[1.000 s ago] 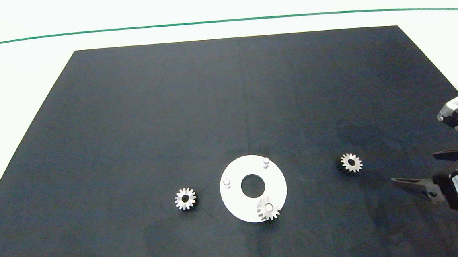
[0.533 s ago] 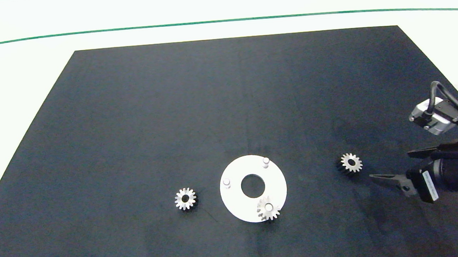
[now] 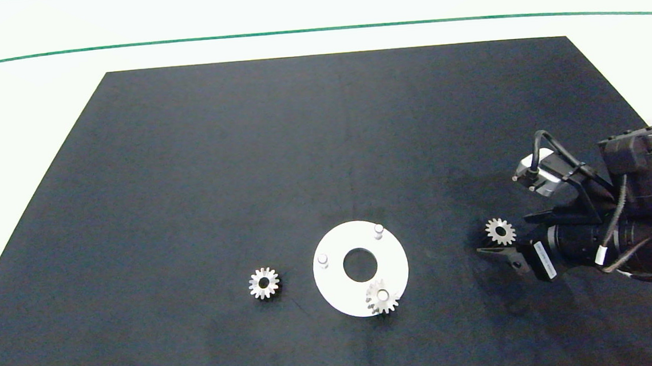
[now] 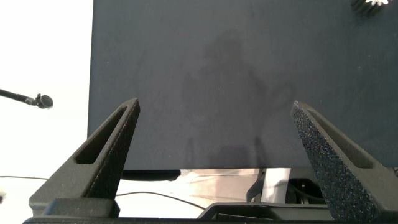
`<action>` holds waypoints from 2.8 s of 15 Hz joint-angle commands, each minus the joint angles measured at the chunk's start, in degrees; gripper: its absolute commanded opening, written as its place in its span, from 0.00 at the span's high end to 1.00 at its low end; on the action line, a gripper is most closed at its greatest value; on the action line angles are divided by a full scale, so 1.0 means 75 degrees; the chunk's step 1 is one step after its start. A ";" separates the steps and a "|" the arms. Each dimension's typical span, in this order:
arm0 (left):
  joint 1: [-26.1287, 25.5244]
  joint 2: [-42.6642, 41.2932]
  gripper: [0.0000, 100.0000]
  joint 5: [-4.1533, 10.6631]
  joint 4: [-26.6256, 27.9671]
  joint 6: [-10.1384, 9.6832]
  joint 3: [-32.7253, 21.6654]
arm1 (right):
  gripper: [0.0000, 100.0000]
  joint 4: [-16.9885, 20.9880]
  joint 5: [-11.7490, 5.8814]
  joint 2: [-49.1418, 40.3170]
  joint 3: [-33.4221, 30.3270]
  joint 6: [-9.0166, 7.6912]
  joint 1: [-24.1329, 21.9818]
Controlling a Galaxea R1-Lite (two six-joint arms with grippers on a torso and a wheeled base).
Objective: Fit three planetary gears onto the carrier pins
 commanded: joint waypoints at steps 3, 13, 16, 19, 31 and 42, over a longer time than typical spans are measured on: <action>-0.0002 0.0037 0.00 0.0009 0.0028 0.0007 -0.0003 | 0.08 -0.0022 -0.0001 0.0629 -0.0366 -0.0001 -0.0011; -0.0013 0.0037 0.00 0.0009 0.0028 0.0007 -0.0027 | 0.29 -0.0010 -0.0001 0.0664 -0.0471 -0.0001 0.0001; -0.0095 0.0037 0.00 0.0009 0.0028 0.0007 -0.0027 | 0.35 -0.0022 0.0011 0.0675 -0.0471 -0.0001 0.0001; -0.0095 0.0037 0.00 0.0009 0.0028 0.0007 -0.0039 | 0.41 -0.0022 0.0011 0.0675 -0.0471 -0.0001 -0.0011; -0.0095 0.0048 0.00 0.0009 0.0028 0.0007 -0.0039 | 0.65 -0.0034 0.0034 0.0722 -0.0471 0.0011 -0.0022; -0.0095 0.0083 0.00 0.0009 0.0028 0.0007 -0.0039 | 0.78 0.0435 -0.0060 0.0090 -0.1069 -0.0001 0.0599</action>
